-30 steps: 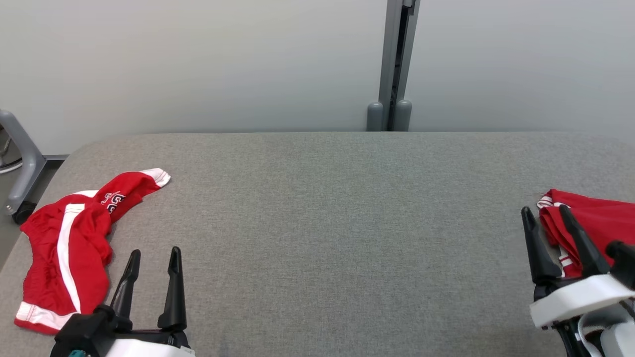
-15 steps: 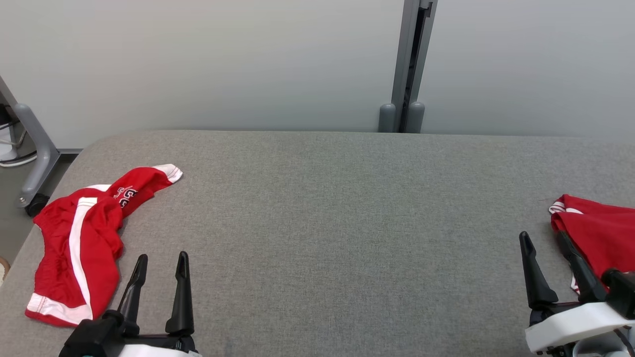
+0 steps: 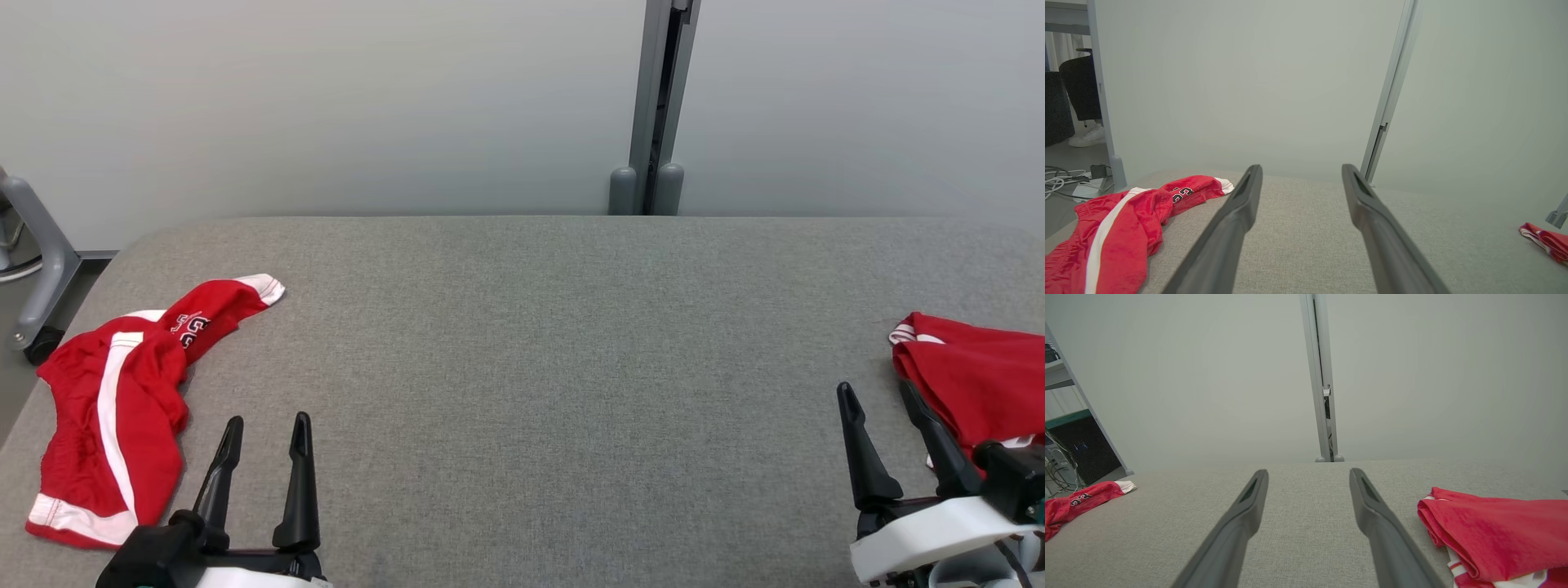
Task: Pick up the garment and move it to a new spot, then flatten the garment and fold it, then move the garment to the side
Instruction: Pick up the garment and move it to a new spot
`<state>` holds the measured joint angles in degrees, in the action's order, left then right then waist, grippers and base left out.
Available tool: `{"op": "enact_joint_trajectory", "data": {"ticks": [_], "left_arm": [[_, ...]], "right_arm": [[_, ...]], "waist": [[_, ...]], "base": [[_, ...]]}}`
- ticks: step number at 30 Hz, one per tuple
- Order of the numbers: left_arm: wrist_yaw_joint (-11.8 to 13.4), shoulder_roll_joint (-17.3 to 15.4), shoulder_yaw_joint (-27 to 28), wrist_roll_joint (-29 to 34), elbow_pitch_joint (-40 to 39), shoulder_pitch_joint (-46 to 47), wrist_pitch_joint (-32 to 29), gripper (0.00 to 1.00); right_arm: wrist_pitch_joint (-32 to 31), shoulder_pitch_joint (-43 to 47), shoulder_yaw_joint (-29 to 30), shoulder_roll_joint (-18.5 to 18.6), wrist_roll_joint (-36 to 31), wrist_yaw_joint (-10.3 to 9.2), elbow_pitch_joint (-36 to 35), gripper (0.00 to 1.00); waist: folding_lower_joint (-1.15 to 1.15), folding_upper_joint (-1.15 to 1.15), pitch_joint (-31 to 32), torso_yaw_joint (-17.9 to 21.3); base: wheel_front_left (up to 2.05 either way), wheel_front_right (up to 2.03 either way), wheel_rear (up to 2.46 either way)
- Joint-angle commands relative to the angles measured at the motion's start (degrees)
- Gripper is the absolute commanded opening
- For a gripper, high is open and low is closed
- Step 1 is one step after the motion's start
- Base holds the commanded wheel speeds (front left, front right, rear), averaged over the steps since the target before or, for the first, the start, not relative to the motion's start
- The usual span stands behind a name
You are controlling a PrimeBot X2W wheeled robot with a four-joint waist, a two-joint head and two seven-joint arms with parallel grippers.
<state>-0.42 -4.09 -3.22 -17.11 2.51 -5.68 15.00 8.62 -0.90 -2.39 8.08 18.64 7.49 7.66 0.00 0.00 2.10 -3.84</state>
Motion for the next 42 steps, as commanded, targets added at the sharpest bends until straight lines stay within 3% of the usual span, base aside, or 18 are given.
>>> {"op": "enact_joint_trajectory", "data": {"ticks": [1, 18, 33, 42], "left_arm": [[-0.2, 0.1, 0.3, 0.4, -0.2, -0.3, 0.2, 1.00], [-0.9, 0.6, 0.8, 1.5, 0.2, 0.5, 0.2, 1.00], [-0.2, 0.1, 3.4, 2.2, 1.0, 0.5, 0.2, 1.00], [-0.2, 0.0, 4.1, 2.1, 0.6, 0.3, 0.2, 1.00]], "right_arm": [[-0.2, 0.4, 0.1, 0.2, -0.2, 0.01, -0.4, 1.00], [-0.9, 0.2, -1.1, 0.2, 0.2, 0.01, -0.8, 1.00], [0.2, -1.6, -5.0, 0.1, 1.4, 0.01, 1.5, 1.00], [0.5, -3.0, -6.7, 0.5, 1.9, 0.01, 2.4, 1.00]], "waist": [[0.00, 0.00, 0.0, 0.1], [0.00, 0.00, -0.5, -0.7], [0.00, 0.00, -0.7, -13.0], [0.00, 0.00, -0.9, -17.4]], "base": [[0.00, 0.00, 0.00], [0.00, 0.00, 0.00], [0.00, 0.00, 0.00], [0.00, 0.00, 0.00]]}}
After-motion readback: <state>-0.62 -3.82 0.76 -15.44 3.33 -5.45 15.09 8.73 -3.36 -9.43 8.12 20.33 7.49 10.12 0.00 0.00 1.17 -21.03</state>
